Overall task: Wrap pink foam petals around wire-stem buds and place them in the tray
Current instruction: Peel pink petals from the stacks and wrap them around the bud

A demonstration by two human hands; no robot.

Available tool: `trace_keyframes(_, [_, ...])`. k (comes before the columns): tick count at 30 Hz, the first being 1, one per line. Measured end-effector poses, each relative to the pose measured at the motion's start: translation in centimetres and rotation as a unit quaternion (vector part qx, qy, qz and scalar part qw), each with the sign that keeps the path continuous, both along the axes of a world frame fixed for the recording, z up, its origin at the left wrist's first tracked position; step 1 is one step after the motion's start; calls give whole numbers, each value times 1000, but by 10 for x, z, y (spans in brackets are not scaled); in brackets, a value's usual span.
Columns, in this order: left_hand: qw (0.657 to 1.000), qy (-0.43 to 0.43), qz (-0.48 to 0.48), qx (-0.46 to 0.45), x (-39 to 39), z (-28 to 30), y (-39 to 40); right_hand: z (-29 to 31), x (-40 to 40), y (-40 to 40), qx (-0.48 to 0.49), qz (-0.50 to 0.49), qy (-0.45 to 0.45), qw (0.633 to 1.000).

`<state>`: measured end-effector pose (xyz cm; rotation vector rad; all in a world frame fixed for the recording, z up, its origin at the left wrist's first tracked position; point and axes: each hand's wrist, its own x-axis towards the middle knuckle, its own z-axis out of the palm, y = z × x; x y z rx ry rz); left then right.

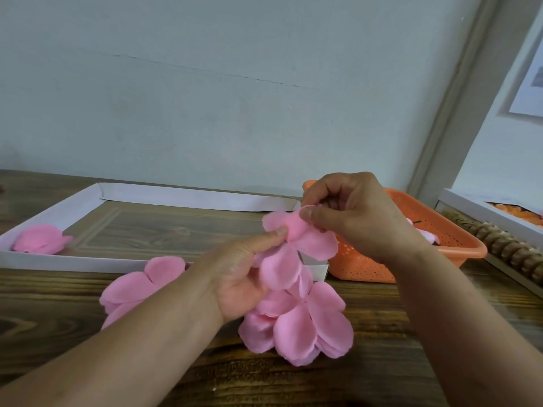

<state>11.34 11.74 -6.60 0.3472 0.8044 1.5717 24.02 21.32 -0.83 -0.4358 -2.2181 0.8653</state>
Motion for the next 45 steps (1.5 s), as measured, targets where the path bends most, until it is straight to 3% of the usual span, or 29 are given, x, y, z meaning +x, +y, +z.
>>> trace_keyframes(6, [988,-125,-38,87,1,6,-5,1,1,-2,-4,-30,80,996])
trace_keyframes(12, [982,-149,30,114,3,6,-6,-4,-4,-3,-13,-63,122,990])
trace_keyframes(18, [988,-108,51,102,8,3,-3,-9,-10,-5,-23,-55,129,990])
trace_keyframes(21, [990,-103,76,52,9,2,1,-10,-12,-6,-34,-33,115,992])
trace_keyframes(29, [993,-6,119,0,5,-3,3,-7,-7,1,-32,-35,111,993])
trace_keyframes(37, [986,22,165,-17,4,-1,1,-4,-2,3,18,-20,47,999])
trace_keyframes(45, [989,19,148,-12,3,-2,1,-7,-6,-2,89,-19,-22,996])
